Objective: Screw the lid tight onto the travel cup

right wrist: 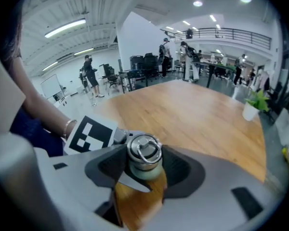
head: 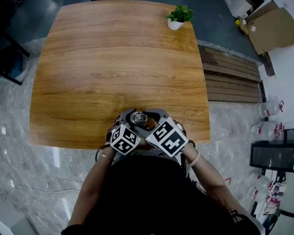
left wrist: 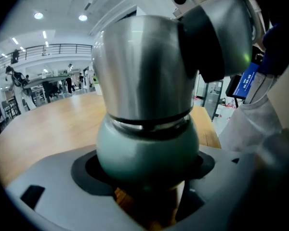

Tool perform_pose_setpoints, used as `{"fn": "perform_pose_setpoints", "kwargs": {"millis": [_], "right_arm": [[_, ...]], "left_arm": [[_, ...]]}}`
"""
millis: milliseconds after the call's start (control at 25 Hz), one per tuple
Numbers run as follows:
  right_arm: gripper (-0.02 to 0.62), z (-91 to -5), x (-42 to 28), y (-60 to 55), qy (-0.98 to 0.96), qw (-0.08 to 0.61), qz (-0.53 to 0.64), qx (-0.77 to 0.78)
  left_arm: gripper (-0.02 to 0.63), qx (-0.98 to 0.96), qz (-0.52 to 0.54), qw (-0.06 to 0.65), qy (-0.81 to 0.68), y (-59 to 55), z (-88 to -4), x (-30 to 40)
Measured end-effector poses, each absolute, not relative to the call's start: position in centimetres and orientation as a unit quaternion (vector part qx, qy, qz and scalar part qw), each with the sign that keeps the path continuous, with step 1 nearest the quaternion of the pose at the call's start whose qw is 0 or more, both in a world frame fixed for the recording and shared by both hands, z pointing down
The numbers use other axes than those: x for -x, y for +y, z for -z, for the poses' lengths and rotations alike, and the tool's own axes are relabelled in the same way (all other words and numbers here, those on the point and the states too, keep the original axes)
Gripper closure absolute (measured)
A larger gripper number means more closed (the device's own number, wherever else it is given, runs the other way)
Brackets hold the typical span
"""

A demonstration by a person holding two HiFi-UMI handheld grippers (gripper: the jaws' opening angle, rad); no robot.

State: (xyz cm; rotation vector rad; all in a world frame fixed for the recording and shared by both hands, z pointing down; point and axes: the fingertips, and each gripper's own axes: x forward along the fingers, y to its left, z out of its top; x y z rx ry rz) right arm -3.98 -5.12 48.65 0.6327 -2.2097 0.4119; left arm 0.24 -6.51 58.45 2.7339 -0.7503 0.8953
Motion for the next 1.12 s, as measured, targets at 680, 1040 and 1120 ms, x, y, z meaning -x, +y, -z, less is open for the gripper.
{"fn": "perform_pose_setpoints", "kwargs": {"millis": [680,1040,1120], "right_arm": [[0.35,-49.2,5.0,-4.7,-0.888,0.439,-0.062,-0.121],[0.35,-48.6,5.1,-6.4,-0.885,0.367,-0.12,-0.259],[0.35,-47.6,5.2,-6.1,-0.897,0.35,-0.125,-0.239]], "left_arm": [[0.206,-0.944,-0.298,0.051,-0.132,-5.3,-58.4,-0.4],[0.206,-0.92,-0.264,0.138,-0.254,-7.2,-58.0,0.2],[0.206,-0.923,-0.261,0.135,-0.249,-7.1,-57.0,0.1]]}}
